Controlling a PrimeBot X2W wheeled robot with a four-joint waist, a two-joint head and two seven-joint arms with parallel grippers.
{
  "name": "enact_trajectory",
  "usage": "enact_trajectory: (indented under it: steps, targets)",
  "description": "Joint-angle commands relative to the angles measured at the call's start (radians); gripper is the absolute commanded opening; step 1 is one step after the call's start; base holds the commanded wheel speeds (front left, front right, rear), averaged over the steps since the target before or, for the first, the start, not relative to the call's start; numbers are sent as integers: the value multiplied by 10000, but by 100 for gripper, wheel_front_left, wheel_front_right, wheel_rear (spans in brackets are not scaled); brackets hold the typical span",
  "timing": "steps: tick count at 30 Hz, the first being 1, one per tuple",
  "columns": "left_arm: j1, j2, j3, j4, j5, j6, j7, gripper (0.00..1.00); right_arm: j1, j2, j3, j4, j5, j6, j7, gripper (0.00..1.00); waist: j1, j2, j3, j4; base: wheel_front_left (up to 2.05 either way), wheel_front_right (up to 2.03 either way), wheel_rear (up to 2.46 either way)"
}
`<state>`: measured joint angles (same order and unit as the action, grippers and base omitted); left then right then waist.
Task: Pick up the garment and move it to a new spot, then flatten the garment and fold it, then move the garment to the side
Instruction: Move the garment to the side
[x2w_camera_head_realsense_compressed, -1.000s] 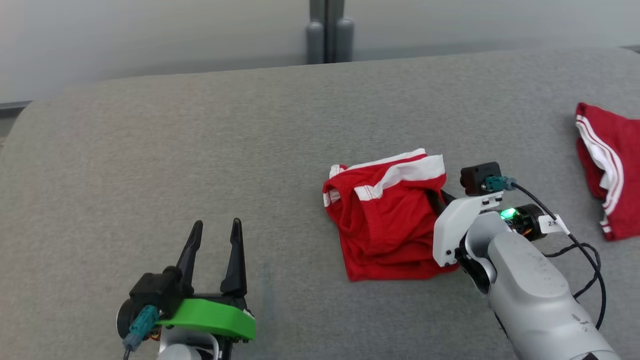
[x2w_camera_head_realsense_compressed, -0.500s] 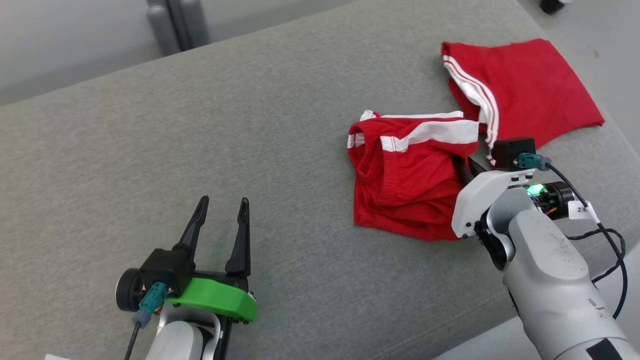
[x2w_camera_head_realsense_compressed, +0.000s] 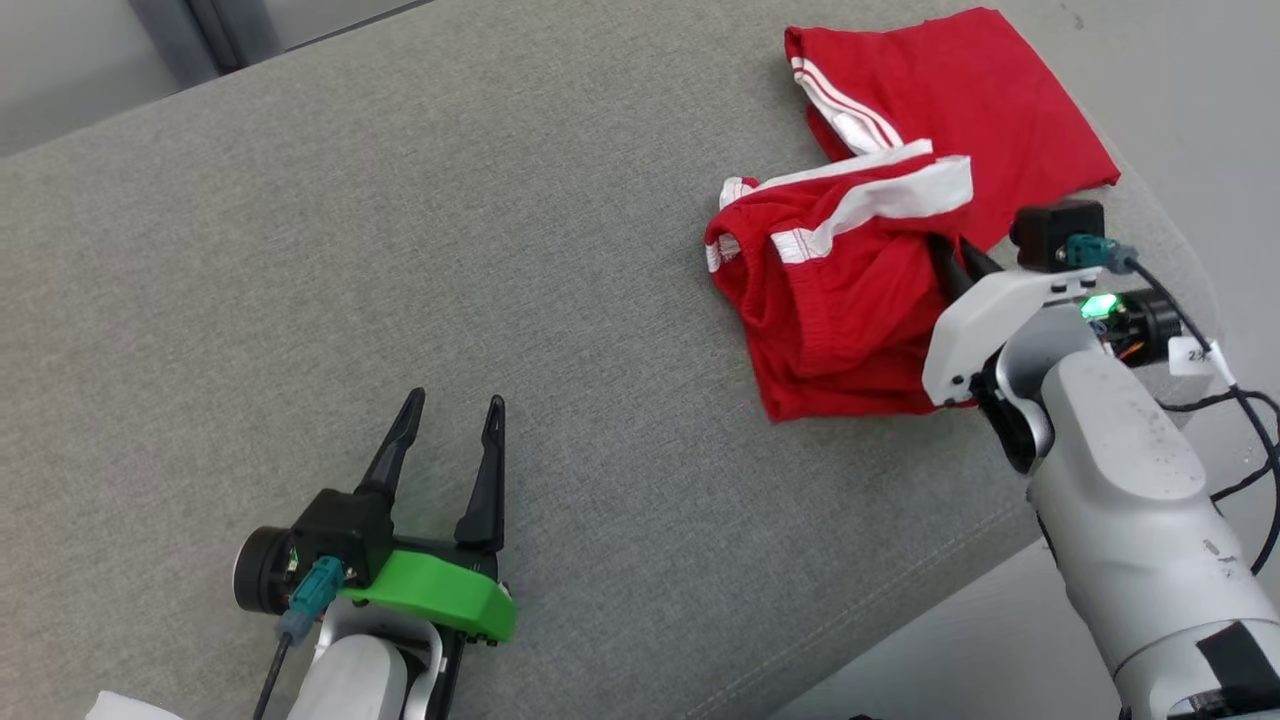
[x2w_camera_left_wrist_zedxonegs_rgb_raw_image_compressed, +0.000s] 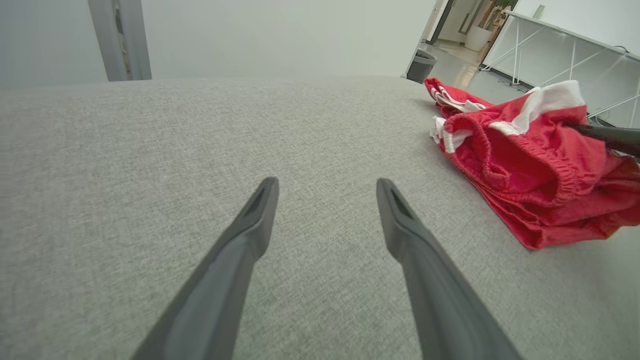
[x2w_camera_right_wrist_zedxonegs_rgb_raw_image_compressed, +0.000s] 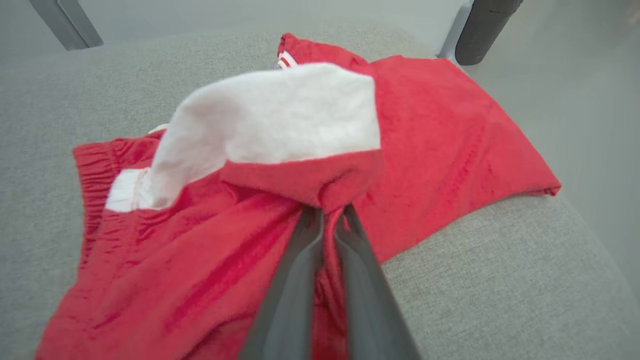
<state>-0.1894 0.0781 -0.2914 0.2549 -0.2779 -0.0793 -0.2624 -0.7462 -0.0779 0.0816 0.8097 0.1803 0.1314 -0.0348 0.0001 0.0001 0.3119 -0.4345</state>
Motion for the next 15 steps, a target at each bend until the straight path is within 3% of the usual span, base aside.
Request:
enact_trajectory:
  steps: [1, 6, 15]
  targets:
    - [-64, 81, -5, 19, 84, 31, -23, 100, -238, -125, 21, -103, -113, -18, 47, 0, -1, -1, -57, 282, 0, 0, 0]
    - [0, -3, -67, -26, -38, 59, -24, 100, -761, -731, 110, -451, -94, -18, 432, 0, -1, -1, -149, 826, 0, 0, 0]
    - [-57, -70, -117, -190, -96, 69, -25, 100, -1570, -2481, -204, -871, 118, -18, 1340, 0, -1, -1, 108, 1789, 0, 0, 0]
